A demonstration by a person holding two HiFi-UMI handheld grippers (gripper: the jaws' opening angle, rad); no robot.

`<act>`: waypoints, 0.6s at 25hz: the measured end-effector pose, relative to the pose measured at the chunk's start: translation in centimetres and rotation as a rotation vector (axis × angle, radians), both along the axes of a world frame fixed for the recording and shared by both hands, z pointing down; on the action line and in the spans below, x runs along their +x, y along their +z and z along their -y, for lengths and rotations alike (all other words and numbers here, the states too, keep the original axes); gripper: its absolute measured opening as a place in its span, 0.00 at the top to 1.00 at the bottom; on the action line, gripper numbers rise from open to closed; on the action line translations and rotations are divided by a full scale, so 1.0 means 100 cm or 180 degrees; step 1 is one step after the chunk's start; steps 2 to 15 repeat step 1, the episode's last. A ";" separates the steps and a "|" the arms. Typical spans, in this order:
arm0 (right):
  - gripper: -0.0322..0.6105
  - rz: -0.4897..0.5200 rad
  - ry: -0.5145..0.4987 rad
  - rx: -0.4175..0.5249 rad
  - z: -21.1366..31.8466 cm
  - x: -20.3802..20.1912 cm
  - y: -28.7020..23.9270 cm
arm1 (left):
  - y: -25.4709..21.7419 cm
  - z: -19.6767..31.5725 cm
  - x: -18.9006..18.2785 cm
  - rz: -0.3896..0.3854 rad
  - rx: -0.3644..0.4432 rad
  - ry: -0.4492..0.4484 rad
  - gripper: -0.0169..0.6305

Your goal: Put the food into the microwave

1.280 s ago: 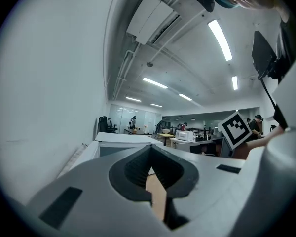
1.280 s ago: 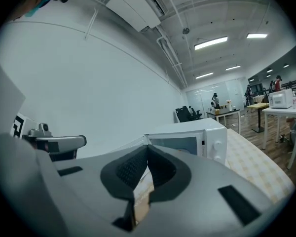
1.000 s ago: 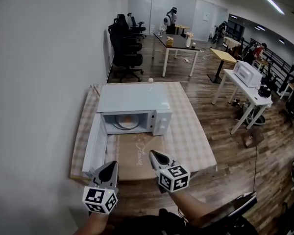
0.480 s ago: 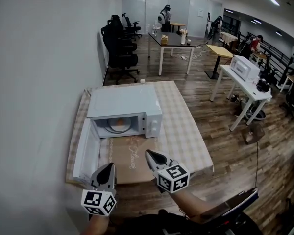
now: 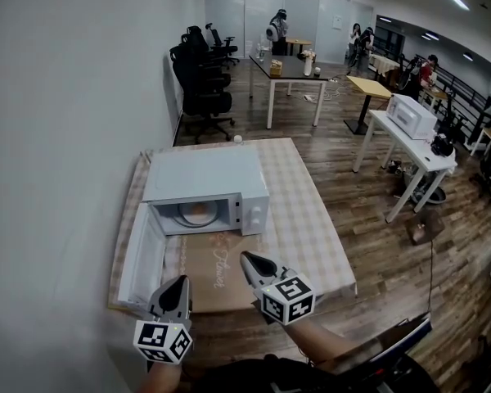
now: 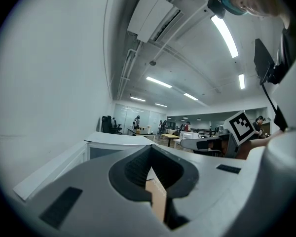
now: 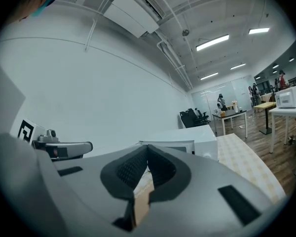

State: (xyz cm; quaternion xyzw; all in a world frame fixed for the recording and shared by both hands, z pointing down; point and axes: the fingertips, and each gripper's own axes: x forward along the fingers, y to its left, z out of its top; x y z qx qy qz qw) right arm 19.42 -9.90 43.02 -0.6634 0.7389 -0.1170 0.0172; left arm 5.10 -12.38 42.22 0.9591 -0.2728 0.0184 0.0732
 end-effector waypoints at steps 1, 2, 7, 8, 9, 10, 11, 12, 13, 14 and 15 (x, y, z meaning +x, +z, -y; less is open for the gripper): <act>0.94 0.0004 0.0005 -0.0006 0.000 0.002 0.001 | 0.000 0.000 0.002 -0.0003 -0.0005 0.0004 0.96; 0.94 0.0004 0.0005 -0.0006 0.000 0.002 0.001 | 0.000 0.000 0.002 -0.0003 -0.0005 0.0004 0.96; 0.94 0.0004 0.0005 -0.0006 0.000 0.002 0.001 | 0.000 0.000 0.002 -0.0003 -0.0005 0.0004 0.96; 0.94 0.0004 0.0005 -0.0006 0.000 0.002 0.001 | 0.000 0.000 0.002 -0.0003 -0.0005 0.0004 0.96; 0.94 0.0004 0.0005 -0.0006 0.000 0.002 0.001 | 0.000 0.000 0.002 -0.0003 -0.0005 0.0004 0.96; 0.94 0.0004 0.0005 -0.0006 0.000 0.002 0.001 | 0.000 0.000 0.002 -0.0003 -0.0005 0.0004 0.96; 0.94 0.0004 0.0005 -0.0006 0.000 0.002 0.001 | 0.000 0.000 0.002 -0.0003 -0.0005 0.0004 0.96; 0.94 0.0004 0.0005 -0.0006 0.000 0.002 0.001 | 0.000 0.000 0.002 -0.0003 -0.0005 0.0004 0.96; 0.94 0.0004 0.0005 -0.0006 0.000 0.002 0.001 | 0.000 0.000 0.002 -0.0003 -0.0005 0.0004 0.96; 0.94 0.0004 0.0005 -0.0006 0.000 0.002 0.001 | 0.000 0.000 0.002 -0.0003 -0.0005 0.0004 0.96; 0.94 0.0004 0.0005 -0.0006 0.000 0.002 0.001 | 0.000 0.000 0.002 -0.0003 -0.0005 0.0004 0.96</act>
